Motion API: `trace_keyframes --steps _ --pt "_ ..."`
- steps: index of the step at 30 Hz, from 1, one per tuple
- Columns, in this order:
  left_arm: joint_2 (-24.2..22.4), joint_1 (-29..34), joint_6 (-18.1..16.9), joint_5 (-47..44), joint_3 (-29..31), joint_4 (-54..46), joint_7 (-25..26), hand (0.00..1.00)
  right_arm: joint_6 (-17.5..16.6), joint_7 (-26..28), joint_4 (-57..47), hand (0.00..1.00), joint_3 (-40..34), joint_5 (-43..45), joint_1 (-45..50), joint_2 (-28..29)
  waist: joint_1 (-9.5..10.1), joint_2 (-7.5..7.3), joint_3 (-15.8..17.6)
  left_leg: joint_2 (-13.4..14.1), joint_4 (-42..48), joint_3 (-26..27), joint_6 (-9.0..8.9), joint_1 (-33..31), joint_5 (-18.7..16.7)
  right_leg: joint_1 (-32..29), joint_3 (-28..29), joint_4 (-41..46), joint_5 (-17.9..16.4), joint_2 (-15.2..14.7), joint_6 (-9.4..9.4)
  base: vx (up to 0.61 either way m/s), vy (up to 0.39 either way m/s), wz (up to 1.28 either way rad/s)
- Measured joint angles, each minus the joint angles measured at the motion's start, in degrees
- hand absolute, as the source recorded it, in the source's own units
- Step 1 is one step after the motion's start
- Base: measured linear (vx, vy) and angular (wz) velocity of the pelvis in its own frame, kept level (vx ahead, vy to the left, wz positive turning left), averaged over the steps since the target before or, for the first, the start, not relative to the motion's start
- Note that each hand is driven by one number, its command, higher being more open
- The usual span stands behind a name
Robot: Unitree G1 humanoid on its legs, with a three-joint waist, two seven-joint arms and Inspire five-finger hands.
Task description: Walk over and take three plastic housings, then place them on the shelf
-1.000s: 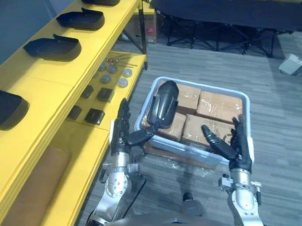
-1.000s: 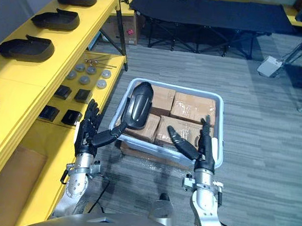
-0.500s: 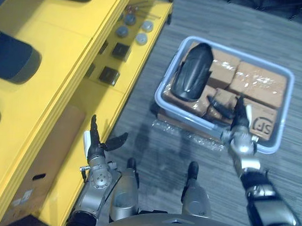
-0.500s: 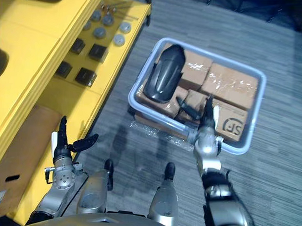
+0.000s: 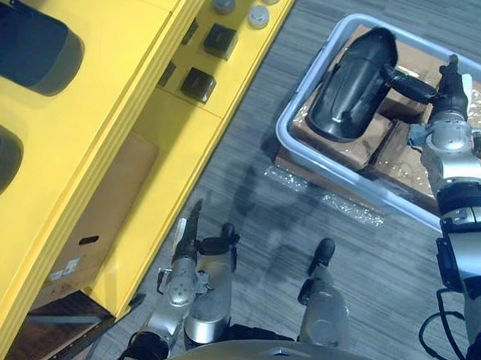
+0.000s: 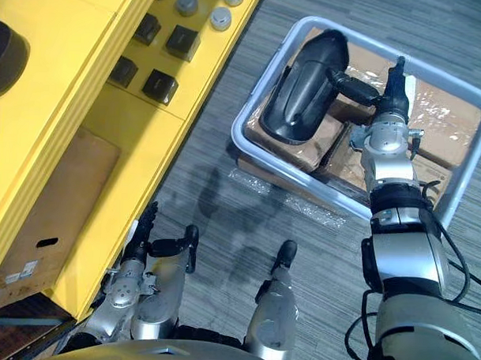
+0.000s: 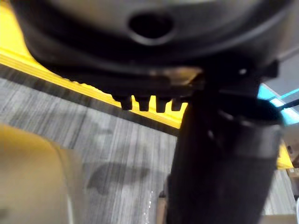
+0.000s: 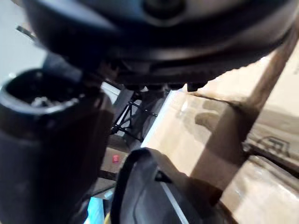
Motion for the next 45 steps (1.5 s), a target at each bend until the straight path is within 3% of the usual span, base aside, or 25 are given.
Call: trace_keyframes --steps 7,10,11,17,20,23,29,37,45 --pt "-0.70 -0.62 -1.88 -4.40 -0.03 2.40 1.61 1.00 6.83 2.61 2.59 1.00 1.74 -1.66 -2.50 -0.97 1.17 0.33 0.20 0.01 1.16 -0.57 -0.03 -1.33 -0.04 -0.83 -1.36 0.79 -0.01 -0.11 0.01 -0.07 0.015 0.01" --pt "-1.27 -2.11 -2.03 -4.92 -1.19 3.68 1.97 1.00 8.19 3.42 3.69 1.00 2.36 -5.25 -4.39 -3.28 2.23 1.73 0.86 -0.08 0.91 -0.70 -0.07 -1.41 0.05 -1.15 -1.50 0.92 -0.01 -0.19 0.02 -0.05 0.021 -0.01" --pt "-1.34 -2.31 -2.14 -4.92 -1.25 3.86 1.98 1.00 8.56 3.45 4.14 0.00 2.66 -5.63 -5.02 -3.60 2.39 1.95 0.91 -0.09 0.83 -0.74 -0.11 -1.60 0.13 -1.44 -1.50 0.97 -0.01 -0.19 0.03 -0.04 0.014 -0.02" --pt "-1.76 -2.38 -4.14 -7.02 -1.71 4.70 2.36 1.00 10.51 3.55 9.15 0.00 5.68 -12.55 -11.02 -5.88 2.85 2.63 0.88 -0.68 -0.62 -1.68 -0.14 -3.00 2.01 -3.47 -2.29 1.70 -0.04 -0.52 0.03 -0.01 0.008 0.06" --pt "-1.72 -2.61 -5.42 -7.18 -2.02 5.23 2.76 1.00 11.92 3.43 11.35 0.00 6.98 -18.06 -11.86 -8.26 4.01 2.70 0.83 -0.93 -1.48 -1.88 -0.20 -3.08 2.58 -3.70 -2.86 1.81 -0.09 -0.78 0.02 -0.03 0.010 0.07" --pt "-1.58 -2.83 -6.64 -7.19 -2.55 6.37 3.35 1.00 14.36 3.20 11.85 0.00 8.98 -23.53 -12.47 -8.74 4.15 2.88 0.72 -1.16 -2.49 -2.47 -0.44 -3.16 3.09 -3.81 -3.74 1.83 -0.25 -0.92 -0.19 -0.02 0.002 0.10" --pt "-1.27 -3.02 -7.40 -8.80 -4.69 6.95 3.82 1.00 19.35 7.07 15.84 0.00 11.16 -24.90 -12.72 -8.36 5.43 4.01 -0.05 -1.53 -4.39 -3.22 -0.60 -3.24 4.29 -4.40 -4.63 1.82 -0.50 -1.20 -0.41 0.02 -0.001 0.06" --pt "-1.20 -3.00 -8.23 -8.83 -5.51 7.19 3.97 1.00 17.92 7.13 16.15 0.00 11.12 -26.34 -11.51 -7.89 5.86 4.42 -0.34 -1.92 -4.45 -4.44 -0.59 -3.10 4.51 -4.22 -5.90 3.74 -1.74 -1.67 -0.53 0.00 0.009 0.07" --pt "-1.02 -1.32 -8.58 -8.36 -5.55 3.19 4.30 1.00 8.88 4.22 15.23 0.00 11.07 -27.49 -7.74 -7.89 4.15 4.25 -0.23 -1.74 -4.94 -4.19 -0.62 -1.74 4.65 -3.24 -5.83 3.67 -1.73 -1.49 -0.58 0.00 0.000 0.00"
